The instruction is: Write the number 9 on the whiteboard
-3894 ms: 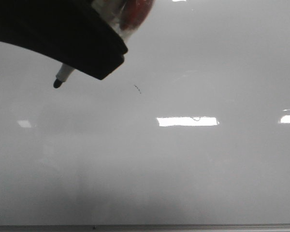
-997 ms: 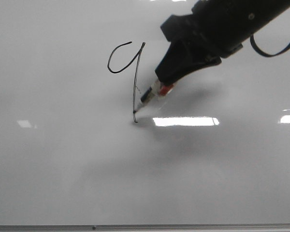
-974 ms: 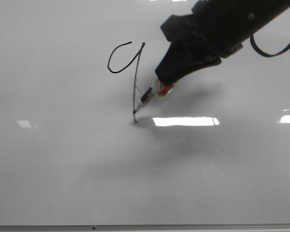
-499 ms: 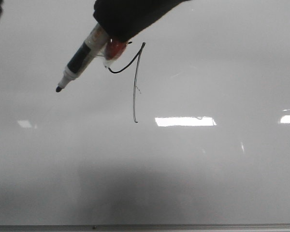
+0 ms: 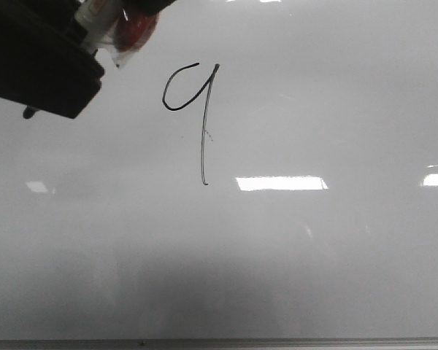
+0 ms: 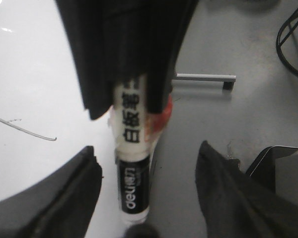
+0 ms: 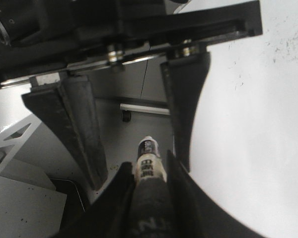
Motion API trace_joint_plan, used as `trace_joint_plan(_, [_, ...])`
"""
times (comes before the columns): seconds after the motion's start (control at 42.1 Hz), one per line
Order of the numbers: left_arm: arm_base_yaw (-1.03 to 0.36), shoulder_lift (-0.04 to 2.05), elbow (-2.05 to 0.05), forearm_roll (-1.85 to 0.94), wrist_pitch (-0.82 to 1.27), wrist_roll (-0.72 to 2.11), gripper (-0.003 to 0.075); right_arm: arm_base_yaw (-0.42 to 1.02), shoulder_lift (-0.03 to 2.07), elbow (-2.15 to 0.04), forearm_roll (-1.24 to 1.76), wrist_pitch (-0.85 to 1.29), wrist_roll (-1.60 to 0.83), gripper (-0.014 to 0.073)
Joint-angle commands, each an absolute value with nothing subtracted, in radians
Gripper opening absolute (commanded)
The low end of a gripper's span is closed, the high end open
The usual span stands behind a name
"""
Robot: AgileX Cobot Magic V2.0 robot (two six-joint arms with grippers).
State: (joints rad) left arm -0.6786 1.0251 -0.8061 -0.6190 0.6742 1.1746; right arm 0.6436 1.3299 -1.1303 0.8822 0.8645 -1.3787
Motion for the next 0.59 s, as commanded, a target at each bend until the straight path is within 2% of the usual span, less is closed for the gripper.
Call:
trace_joint_plan(0.0, [-0.705, 1.014, -0.843, -0.655, 0.613, 1.174, 0.0324, 0.643, 1.296, -1.167, 0.909, 0.852, -1.392, -0.0059])
trace_joint_plan(0.404, [-0.709, 1.014, -0.843, -0.659, 0.587, 1.173, 0.0024, 0.643, 1.296, -1.167, 0.886, 0.866, -1.392, -0.0047])
trace_joint_plan(0.475, [-0.709, 1.014, -0.843, -0.662, 0.587, 1.173, -0.0008, 0.643, 1.296, -1.167, 0.893, 0.866, -1.392, 0.0021])
trace_joint_plan(0.57, [-0.709, 1.014, -0.843, -0.662, 0.587, 1.170, -0.0019, 0.643, 1.295, -1.167, 0.921, 0.852, -1.383, 0.0209])
